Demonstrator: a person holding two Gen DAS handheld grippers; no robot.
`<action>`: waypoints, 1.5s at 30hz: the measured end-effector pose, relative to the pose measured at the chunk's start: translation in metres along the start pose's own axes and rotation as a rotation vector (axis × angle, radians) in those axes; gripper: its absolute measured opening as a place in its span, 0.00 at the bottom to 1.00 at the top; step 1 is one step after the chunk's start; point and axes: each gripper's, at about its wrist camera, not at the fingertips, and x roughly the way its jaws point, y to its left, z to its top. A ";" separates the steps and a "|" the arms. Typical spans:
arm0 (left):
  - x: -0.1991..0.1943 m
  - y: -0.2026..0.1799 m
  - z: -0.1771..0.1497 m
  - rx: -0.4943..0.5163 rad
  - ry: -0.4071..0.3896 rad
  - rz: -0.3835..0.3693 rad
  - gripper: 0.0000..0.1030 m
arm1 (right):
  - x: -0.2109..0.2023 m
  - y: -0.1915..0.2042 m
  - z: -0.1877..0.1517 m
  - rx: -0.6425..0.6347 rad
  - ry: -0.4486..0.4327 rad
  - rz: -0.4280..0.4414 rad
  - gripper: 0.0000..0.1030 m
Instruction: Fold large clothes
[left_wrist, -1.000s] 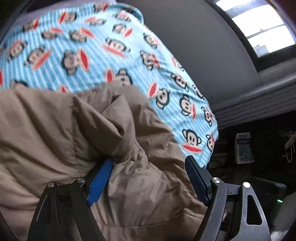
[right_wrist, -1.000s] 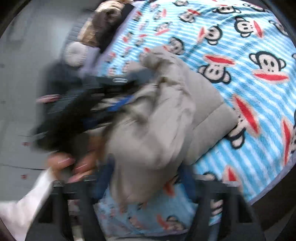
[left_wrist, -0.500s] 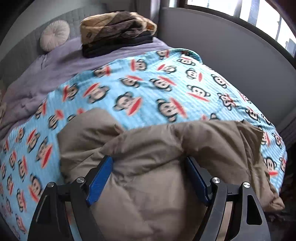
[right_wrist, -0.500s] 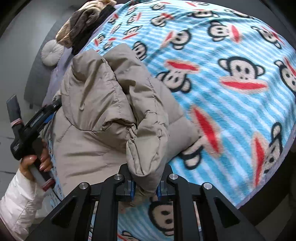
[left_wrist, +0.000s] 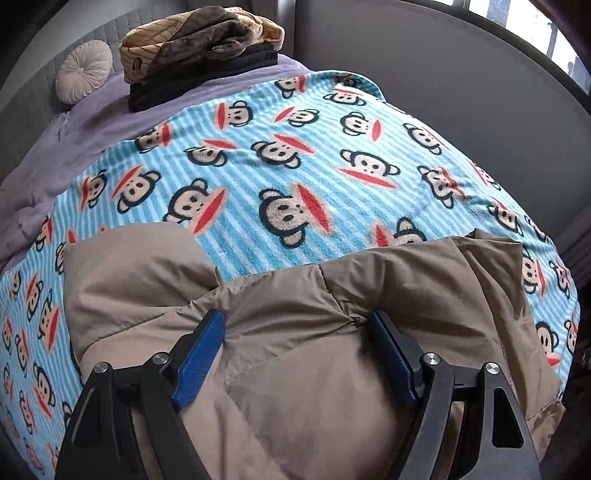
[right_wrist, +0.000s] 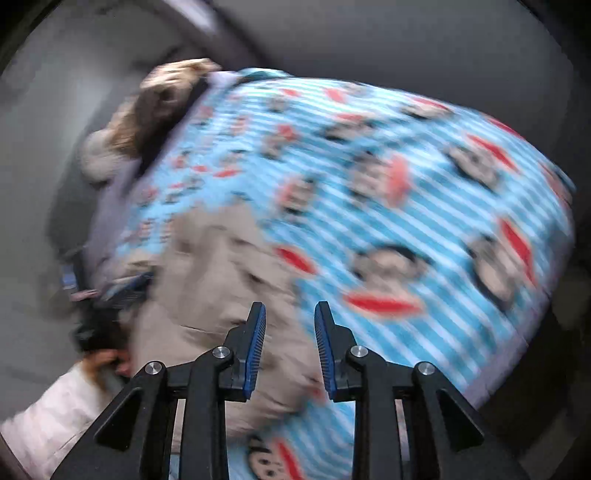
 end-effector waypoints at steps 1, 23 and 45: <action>0.001 -0.001 0.000 0.004 0.004 0.009 0.79 | 0.005 0.008 0.003 -0.041 0.019 0.031 0.28; -0.087 0.023 -0.069 -0.310 0.194 0.132 1.00 | 0.122 0.031 0.014 -0.206 0.398 0.001 0.32; -0.081 0.044 -0.081 -0.427 0.234 0.083 1.00 | 0.113 0.051 0.053 -0.302 0.347 0.001 1.00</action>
